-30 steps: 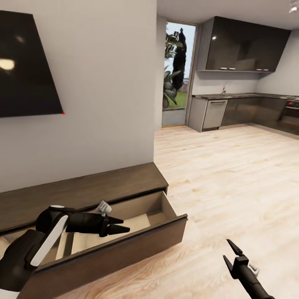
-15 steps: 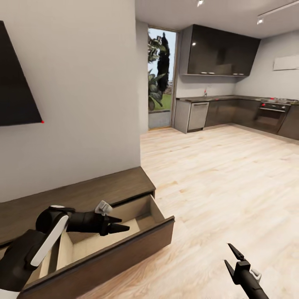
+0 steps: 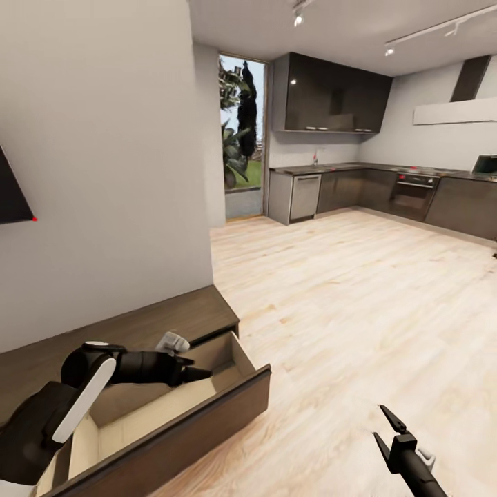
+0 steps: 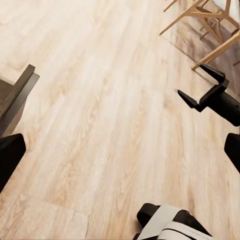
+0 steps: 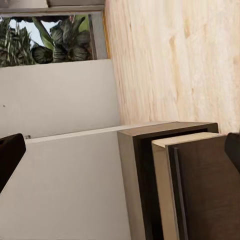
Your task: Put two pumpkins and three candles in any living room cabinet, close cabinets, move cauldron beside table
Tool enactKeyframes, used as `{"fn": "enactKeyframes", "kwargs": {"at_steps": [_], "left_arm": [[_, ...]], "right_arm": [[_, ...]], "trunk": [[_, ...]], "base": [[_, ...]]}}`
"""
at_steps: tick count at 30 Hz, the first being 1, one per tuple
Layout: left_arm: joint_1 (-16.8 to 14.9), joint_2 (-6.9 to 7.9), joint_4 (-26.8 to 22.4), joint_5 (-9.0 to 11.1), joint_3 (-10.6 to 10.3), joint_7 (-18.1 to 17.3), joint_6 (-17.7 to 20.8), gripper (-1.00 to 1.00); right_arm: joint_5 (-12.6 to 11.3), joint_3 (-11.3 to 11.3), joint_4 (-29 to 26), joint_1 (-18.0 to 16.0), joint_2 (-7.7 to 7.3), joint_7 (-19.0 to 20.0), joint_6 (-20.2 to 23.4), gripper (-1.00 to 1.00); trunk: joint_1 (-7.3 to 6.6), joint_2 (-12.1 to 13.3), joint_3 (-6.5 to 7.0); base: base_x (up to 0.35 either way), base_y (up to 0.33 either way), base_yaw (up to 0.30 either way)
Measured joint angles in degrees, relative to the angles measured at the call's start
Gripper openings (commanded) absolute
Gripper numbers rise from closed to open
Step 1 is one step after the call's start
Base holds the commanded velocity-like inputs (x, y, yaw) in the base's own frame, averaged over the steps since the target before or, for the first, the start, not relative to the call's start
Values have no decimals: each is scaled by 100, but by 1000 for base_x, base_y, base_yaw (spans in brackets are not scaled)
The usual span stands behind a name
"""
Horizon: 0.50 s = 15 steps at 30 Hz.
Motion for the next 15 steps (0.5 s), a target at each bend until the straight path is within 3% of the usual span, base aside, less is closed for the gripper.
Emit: {"fn": "enactKeyframes", "kwargs": {"at_steps": [6,15], "left_arm": [[0,-22,3,5,-9,401,-3,100],[0,-231,16,19,-316,983,3,100]], "right_arm": [[-21,-9,0,106,-1,-8,-143,100],[-40,-11,7,217,3,-14,-444,100]], "trunk": [[-132,241,146],[-330,602,365]], "base": [[0,0,-210],[0,0,-210]]}}
